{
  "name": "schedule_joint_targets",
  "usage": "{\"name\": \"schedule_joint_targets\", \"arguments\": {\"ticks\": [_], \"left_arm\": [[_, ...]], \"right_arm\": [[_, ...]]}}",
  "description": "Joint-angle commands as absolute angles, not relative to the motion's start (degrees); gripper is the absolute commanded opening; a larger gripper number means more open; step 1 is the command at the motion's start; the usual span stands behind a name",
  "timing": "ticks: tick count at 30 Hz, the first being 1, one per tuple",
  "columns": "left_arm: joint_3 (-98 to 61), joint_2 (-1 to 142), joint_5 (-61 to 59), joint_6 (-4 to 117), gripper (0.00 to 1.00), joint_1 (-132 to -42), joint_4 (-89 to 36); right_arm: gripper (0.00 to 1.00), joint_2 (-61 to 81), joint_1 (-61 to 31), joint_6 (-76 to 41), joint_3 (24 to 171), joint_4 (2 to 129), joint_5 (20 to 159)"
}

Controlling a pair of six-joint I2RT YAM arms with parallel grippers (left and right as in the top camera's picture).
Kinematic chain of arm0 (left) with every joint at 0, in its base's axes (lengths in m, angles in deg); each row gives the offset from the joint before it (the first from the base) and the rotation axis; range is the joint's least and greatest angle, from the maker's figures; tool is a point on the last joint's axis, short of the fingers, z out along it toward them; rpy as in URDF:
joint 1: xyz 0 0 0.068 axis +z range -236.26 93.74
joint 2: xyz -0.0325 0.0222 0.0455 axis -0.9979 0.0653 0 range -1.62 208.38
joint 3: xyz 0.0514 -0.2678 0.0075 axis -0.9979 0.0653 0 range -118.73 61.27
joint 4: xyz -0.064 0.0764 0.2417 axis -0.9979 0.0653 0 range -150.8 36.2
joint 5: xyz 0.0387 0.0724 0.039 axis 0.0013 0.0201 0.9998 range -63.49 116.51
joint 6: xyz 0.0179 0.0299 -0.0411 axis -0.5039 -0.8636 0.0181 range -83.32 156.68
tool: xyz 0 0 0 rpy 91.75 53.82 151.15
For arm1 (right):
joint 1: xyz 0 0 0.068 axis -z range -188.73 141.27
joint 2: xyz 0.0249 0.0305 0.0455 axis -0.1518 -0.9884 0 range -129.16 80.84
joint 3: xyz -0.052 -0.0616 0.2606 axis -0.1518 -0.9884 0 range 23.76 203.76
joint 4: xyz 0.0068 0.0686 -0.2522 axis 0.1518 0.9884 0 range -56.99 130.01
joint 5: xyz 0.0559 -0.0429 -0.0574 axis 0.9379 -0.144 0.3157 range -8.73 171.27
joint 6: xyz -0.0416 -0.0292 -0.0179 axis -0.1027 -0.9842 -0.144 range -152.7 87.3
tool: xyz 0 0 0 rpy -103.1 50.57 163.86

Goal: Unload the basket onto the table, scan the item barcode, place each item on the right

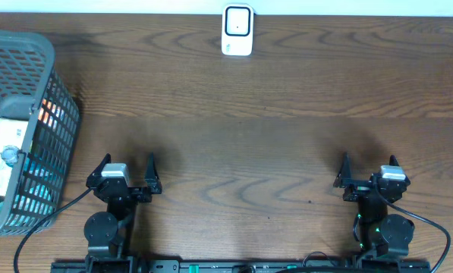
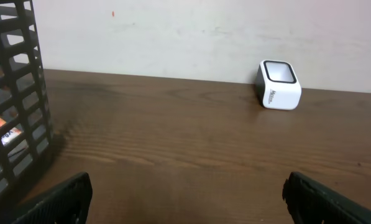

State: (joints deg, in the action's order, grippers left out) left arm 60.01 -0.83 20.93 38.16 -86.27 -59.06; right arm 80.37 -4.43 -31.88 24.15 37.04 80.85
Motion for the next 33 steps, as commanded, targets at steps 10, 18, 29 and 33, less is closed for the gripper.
{"name": "schedule_joint_targets", "arguments": {"ticks": [10, 18, 29, 33], "left_arm": [[61.0, -1.3, 21.5, 37.5, 0.98, -86.1, -57.1], [61.0, -1.3, 21.8, 36.5, 0.98, -86.1, -57.1], [61.0, -1.2, 21.8, 36.5, 0.98, -86.1, -57.1], [61.0, -1.2, 21.7, 36.5, 0.98, -86.1, -57.1]], "right_arm": [[0.99, 80.2, -4.3, -31.5, 24.1, 37.3, 80.8], [0.99, 80.2, -4.3, -31.5, 24.1, 37.3, 80.8], [0.99, 80.2, -4.3, -31.5, 24.1, 37.3, 80.8], [0.99, 80.2, -4.3, -31.5, 24.1, 37.3, 80.8]]}}
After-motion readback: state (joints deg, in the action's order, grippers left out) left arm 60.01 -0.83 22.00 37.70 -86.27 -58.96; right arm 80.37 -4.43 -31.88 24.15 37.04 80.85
